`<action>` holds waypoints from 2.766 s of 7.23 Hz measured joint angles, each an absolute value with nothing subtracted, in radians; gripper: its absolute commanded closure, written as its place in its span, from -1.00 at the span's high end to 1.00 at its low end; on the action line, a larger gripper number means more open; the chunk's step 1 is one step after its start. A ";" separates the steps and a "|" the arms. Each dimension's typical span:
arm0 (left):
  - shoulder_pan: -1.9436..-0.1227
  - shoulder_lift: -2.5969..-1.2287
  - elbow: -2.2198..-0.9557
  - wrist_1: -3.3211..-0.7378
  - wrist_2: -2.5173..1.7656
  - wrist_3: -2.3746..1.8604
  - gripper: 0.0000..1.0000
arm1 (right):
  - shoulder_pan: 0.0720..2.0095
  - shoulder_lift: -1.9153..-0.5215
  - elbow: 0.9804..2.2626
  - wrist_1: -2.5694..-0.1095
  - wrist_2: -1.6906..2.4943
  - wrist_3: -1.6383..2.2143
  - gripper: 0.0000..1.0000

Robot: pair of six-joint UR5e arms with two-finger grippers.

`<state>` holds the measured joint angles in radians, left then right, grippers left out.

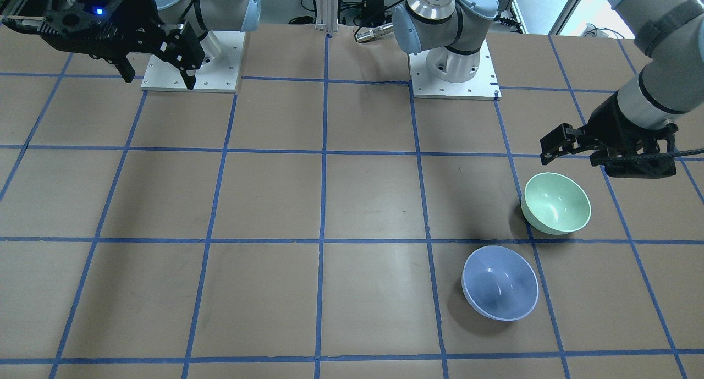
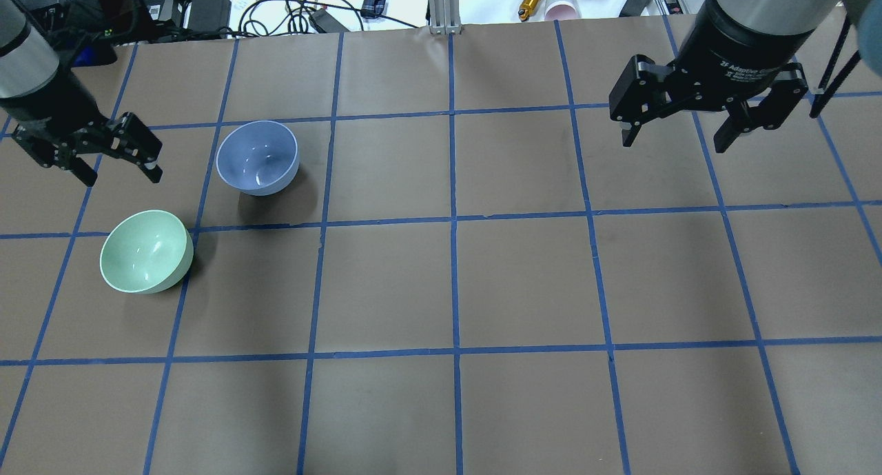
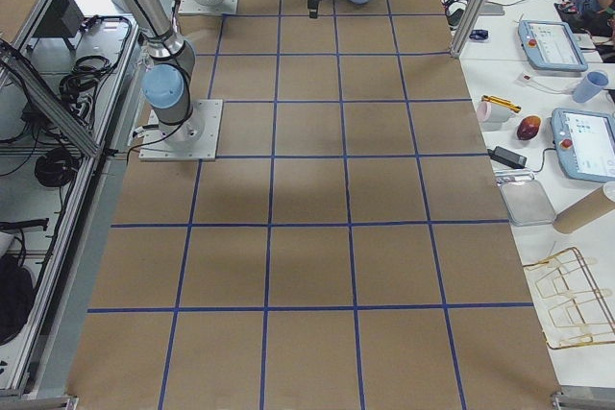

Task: Stack green bowl on blue bowl
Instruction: 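Move the left gripper down to the rim of the pale green bowl, then close the left gripper on the green bowl's rim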

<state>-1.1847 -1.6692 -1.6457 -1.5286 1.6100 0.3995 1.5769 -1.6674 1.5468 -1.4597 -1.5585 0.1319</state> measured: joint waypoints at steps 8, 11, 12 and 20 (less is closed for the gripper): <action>-0.933 -1.807 -1.909 -1.048 1.547 0.794 1.00 | 1.577 -1.667 1.546 -1.460 -1.559 0.132 1.00; -0.908 -1.869 -1.911 -0.988 1.510 0.829 1.00 | 1.577 -1.667 1.546 -1.459 -1.559 0.132 1.00; -0.902 -1.881 -1.916 -0.980 1.510 0.829 1.00 | 1.577 -1.667 1.547 -1.459 -1.559 0.132 1.00; -0.871 -1.934 -1.952 -0.989 1.520 0.705 0.89 | 1.577 -1.667 1.547 -1.460 -1.559 0.132 1.00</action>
<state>-0.8714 -1.9340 -1.9523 -0.9887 1.5198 0.7048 1.5769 -1.6674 1.5471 -1.4598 -1.5585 0.1319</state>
